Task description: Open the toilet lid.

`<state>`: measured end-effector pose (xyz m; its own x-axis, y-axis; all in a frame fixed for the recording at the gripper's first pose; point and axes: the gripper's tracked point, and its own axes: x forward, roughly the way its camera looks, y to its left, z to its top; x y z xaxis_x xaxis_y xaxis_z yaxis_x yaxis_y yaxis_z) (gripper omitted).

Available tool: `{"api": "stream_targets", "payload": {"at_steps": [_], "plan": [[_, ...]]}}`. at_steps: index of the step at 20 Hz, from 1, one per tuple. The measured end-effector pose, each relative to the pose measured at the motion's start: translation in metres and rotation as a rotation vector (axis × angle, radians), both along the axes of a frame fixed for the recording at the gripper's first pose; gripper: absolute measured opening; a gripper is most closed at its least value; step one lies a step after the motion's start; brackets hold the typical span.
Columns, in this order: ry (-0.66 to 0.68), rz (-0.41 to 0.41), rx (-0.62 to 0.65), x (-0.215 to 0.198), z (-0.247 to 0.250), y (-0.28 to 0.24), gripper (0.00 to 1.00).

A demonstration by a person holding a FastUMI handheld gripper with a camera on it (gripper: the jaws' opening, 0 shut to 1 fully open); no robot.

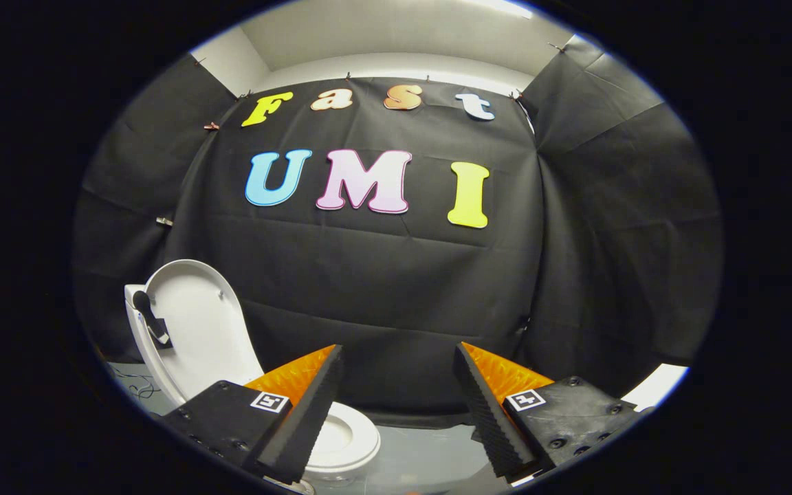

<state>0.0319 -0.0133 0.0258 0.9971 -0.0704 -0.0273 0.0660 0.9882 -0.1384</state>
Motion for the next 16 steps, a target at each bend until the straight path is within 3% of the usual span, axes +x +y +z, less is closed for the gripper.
{"api": "stream_targets", "payload": {"at_steps": [16], "plan": [[0.025,0.000,0.039,0.0015,-0.0050,-0.0027,0.99]]}}
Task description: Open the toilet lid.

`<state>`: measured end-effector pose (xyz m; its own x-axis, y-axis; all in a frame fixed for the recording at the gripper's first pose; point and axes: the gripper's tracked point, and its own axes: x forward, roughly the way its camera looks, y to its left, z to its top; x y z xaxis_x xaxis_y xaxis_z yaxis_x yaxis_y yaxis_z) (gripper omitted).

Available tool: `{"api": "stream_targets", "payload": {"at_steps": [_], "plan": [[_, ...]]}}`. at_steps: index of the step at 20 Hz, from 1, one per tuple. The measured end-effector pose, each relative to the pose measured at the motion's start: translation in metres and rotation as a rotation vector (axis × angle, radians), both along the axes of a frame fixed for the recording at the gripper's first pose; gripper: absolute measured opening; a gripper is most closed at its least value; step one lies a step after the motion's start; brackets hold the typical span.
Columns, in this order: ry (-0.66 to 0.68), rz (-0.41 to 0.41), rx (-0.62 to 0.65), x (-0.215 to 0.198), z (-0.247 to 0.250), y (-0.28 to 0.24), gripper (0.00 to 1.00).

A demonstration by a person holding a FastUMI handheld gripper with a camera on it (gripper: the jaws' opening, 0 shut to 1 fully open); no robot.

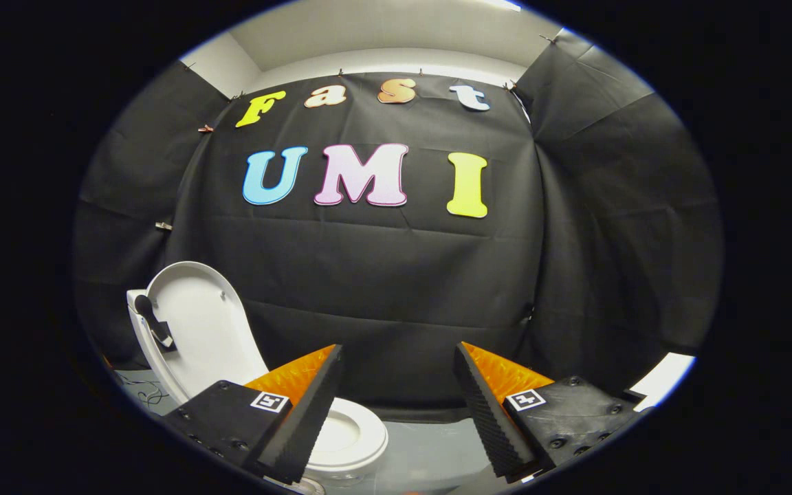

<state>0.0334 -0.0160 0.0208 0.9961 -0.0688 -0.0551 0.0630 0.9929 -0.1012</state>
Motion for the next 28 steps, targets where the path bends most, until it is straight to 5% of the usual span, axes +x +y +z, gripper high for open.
{"api": "stream_targets", "payload": {"at_steps": [28], "plan": [[0.015,0.009,0.001,-0.0009,-0.0038,0.0024,0.99]]}}
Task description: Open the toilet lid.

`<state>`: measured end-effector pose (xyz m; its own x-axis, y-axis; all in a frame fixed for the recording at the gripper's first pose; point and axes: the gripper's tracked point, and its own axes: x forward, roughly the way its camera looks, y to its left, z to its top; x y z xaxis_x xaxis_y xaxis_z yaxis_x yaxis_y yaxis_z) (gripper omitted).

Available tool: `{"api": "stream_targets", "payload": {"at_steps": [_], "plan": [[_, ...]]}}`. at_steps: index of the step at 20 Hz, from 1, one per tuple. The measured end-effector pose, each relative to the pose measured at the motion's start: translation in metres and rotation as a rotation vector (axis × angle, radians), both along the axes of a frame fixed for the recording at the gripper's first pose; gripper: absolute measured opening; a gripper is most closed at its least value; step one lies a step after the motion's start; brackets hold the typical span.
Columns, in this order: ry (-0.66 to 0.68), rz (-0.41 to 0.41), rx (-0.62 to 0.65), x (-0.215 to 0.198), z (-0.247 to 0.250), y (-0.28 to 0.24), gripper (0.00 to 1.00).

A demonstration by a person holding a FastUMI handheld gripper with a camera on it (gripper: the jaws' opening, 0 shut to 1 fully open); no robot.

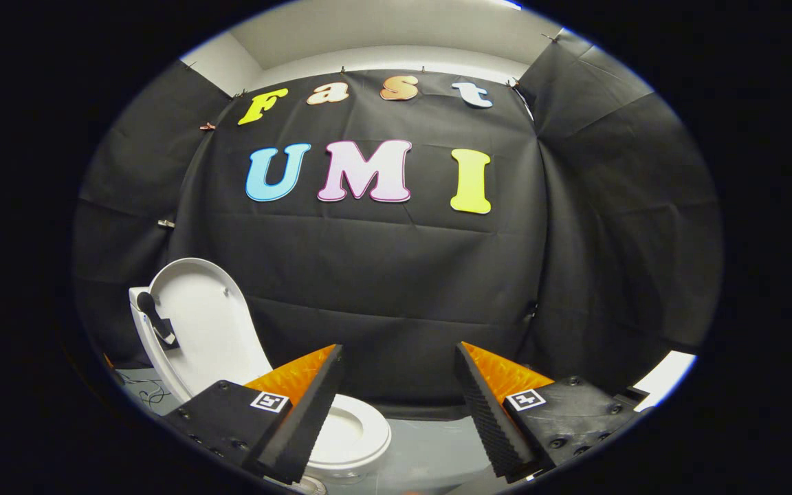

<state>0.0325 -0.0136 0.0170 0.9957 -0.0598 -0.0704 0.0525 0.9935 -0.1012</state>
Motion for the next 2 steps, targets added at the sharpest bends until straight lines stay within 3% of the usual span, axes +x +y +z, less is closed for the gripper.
{"api": "stream_targets", "payload": {"at_steps": [2], "plan": [[0.001,0.000,0.002,-0.0003,-0.0015,-0.0005,0.99]]}}
